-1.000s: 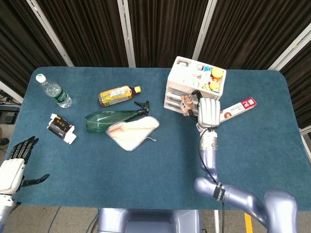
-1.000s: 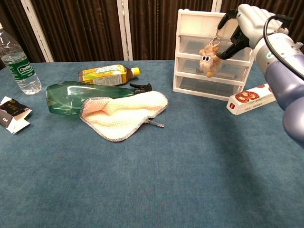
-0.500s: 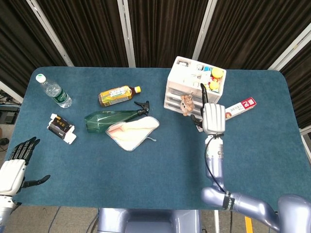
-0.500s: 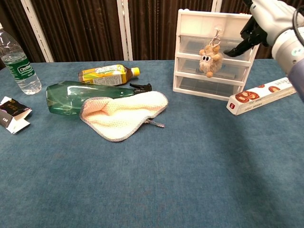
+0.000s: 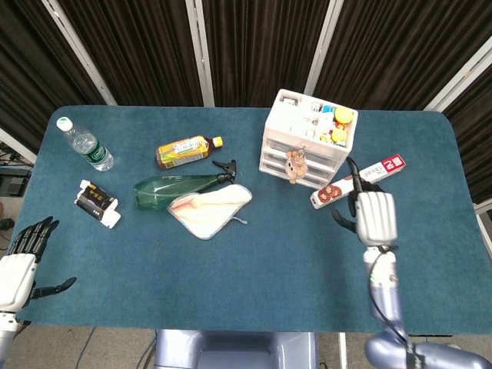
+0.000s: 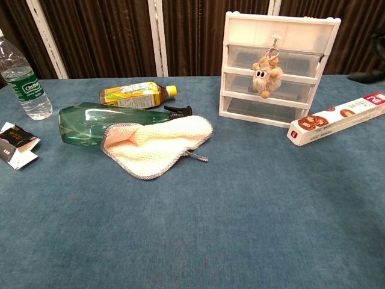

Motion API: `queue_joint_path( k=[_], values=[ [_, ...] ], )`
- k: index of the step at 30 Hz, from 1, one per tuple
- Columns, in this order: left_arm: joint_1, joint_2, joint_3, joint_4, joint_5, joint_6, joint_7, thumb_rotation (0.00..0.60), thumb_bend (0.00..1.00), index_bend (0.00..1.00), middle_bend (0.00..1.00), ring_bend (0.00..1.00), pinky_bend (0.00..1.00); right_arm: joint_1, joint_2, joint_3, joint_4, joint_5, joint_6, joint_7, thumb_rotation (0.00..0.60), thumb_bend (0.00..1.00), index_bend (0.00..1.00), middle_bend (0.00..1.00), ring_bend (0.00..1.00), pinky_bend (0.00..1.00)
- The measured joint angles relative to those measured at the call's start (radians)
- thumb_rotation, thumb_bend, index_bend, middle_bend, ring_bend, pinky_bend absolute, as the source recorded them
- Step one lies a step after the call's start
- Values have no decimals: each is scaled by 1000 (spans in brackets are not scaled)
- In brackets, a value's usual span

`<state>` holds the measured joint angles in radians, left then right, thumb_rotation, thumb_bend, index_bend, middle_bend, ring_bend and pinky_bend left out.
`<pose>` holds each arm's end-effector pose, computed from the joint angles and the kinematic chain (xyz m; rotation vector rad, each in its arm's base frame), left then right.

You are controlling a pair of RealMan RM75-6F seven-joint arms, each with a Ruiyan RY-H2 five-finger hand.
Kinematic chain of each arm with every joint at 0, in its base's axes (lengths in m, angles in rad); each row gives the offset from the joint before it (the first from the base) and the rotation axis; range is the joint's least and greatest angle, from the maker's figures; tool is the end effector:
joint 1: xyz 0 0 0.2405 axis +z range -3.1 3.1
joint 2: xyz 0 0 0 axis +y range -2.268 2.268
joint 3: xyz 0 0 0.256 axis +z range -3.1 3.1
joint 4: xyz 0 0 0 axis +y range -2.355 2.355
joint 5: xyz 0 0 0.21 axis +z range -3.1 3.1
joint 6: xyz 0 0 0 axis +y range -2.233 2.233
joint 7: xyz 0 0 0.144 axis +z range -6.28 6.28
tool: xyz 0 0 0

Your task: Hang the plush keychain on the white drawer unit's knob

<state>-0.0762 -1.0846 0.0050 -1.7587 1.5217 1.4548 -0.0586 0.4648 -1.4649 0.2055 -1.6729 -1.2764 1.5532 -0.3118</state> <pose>-0.2883 0.1642 0.1449 -1.3903 -1.0980 -0.9833 -0.1823 -0.2916 0.0877 1.2767 -0.8055 1.2329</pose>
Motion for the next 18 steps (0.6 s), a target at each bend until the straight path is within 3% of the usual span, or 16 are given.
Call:
queue_joint_path(
  k=[4, 7, 14, 18],
  values=[
    [3, -5, -1, 8, 4, 10, 13, 600, 99, 0, 0, 0, 0, -70, 103, -85, -42, -60, 13, 50, 600, 24, 0, 166, 32, 43],
    [6, -9, -3, 13, 5, 19, 28, 600, 99, 0, 0, 0, 0, -129, 175, -147, -75, -97, 22, 92, 600, 11, 0, 38, 0, 0],
    [15, -25, -9, 34, 6, 45, 68, 600, 99, 0, 0, 0, 0, -238, 261, -252, -96, -178, 55, 164, 600, 10, 0, 0, 0, 0],
    [20, -35, -16, 47, 4, 60, 87, 600, 97, 0, 0, 0, 0, -274, 267, -275, -52, -221, 80, 173, 600, 10, 0, 0, 0, 0]
  ],
)
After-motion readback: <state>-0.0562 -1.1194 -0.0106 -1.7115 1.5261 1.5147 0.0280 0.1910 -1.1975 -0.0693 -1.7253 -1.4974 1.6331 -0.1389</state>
